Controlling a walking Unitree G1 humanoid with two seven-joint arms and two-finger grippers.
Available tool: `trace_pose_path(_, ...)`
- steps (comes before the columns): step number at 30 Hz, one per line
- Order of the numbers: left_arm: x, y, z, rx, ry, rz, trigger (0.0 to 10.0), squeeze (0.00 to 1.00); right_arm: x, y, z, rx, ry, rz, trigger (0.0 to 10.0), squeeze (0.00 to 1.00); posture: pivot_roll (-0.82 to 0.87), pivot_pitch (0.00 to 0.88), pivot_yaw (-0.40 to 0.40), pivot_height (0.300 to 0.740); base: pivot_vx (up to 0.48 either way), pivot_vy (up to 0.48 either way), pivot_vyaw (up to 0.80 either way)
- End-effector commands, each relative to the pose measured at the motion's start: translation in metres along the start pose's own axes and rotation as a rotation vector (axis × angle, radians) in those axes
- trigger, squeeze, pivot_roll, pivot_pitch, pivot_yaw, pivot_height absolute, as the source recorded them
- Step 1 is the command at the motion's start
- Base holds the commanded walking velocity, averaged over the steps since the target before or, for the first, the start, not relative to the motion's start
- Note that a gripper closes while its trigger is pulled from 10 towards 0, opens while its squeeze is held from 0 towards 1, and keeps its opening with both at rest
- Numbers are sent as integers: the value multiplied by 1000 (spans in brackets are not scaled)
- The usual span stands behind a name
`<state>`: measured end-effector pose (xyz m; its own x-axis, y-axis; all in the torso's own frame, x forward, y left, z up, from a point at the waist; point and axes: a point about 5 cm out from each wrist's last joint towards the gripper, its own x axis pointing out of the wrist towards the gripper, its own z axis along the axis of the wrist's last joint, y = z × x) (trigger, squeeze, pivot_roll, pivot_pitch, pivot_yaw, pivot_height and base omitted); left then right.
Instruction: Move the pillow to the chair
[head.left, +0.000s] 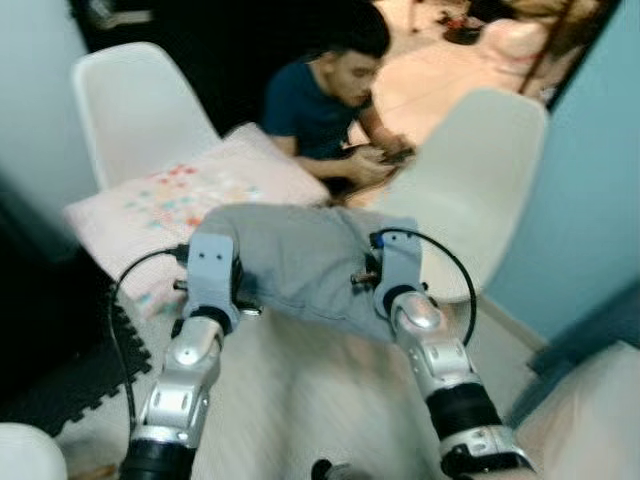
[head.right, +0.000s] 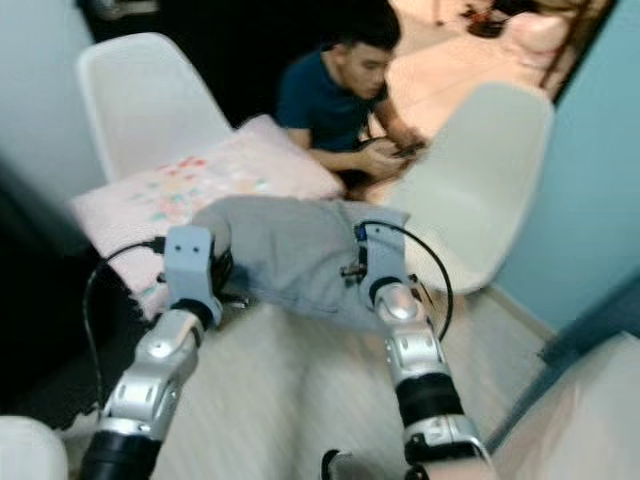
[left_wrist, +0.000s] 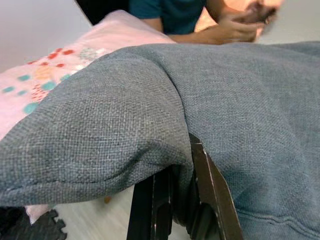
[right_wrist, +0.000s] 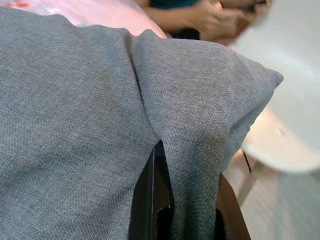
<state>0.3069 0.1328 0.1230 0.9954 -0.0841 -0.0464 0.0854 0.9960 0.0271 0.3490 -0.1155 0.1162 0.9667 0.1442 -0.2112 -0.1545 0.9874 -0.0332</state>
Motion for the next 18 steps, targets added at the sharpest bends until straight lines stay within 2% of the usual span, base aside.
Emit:
trace_pose_path(1,1,-6,1,9,-4,-27,10000,0,0,8,7,-3,-36,33,10000,0,-8,129,-13,740,0,0,-800)
trace_pose_path(8,-7,1,-5,37,8,8,10000,0,0,10,6,-7,-33,43,10000,0,-4,95,-33,740,0,0,-800)
trace_pose_path(13,-6,2,-3,39,-1,22,10000,0,0,7,6,-10,-34,43,10000,0,-7,85,-36,740,0,0,-800)
trace_pose_path(14,-6,2,-2,34,1,29,10000,0,0,7,8,15,-51,45,10000,0,-7,85,-35,740,0,0,-800)
trace_pose_path(18,-5,2,-1,21,-8,19,10000,0,0,8,9,10,-62,55,10000,0,-11,83,-34,740,0,0,0)
